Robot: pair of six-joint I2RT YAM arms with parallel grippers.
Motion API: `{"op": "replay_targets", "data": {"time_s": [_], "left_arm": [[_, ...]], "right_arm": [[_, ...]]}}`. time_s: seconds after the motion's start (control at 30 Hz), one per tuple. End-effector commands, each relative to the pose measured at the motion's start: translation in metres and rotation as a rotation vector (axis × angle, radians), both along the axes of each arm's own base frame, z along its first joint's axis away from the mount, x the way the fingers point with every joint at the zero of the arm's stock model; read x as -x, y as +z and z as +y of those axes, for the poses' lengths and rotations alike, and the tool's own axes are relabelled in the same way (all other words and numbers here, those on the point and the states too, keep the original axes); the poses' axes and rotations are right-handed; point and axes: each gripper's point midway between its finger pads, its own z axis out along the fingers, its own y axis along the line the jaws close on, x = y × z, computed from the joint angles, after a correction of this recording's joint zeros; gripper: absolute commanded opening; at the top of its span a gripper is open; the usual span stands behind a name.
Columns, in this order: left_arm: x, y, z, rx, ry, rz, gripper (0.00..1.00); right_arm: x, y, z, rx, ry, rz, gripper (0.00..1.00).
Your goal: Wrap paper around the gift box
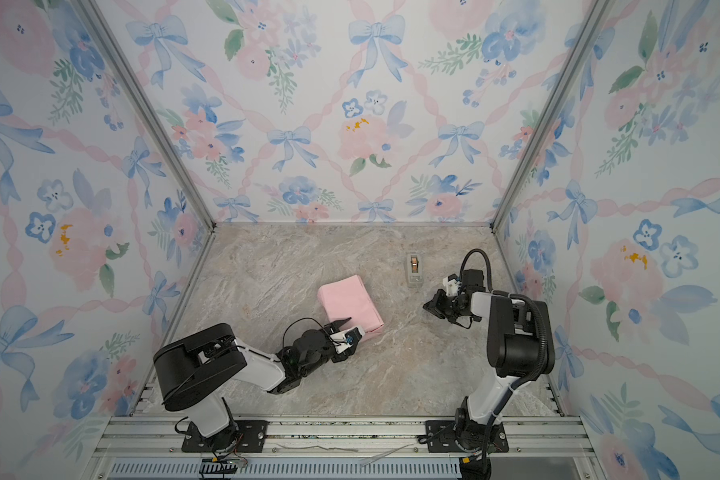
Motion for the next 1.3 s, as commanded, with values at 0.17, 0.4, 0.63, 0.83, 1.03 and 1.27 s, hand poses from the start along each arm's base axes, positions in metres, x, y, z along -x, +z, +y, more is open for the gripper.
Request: {"op": "replay_targets", "data": {"time_s": [0.17,0.4,0.63,0.83,1.03,1.27], "left_arm": [[0.002,-0.023,0.008,-0.065,0.009,0.064,0.62],[0.001,-0.022,0.009,-0.064,0.012,0.061,0.62],[0.002,-0.023,0.01,-0.067,0.012,0.064,0.62],[0.002,-0.022,0.01,-0.065,0.011,0.062,0.62],[0.003,-0.023,0.01,-0.066,0.009,0.063,0.61],[0.002,-0.022,0.009,-0.064,0.009,0.061,0.61]], "right_arm": [[0.027,-0.017,-0.017,0.116,-0.063,0.161,0.0],[0.038,-0.02,-0.025,0.164,-0.081,0.205,0.0],[0.044,-0.02,-0.03,0.202,-0.093,0.232,0.0],[0.047,-0.023,-0.03,0.209,-0.086,0.252,0.0],[0.048,-0.02,-0.033,0.254,-0.087,0.251,0.0],[0.059,-0.005,-0.046,0.35,-0.091,0.247,0.0]]}}
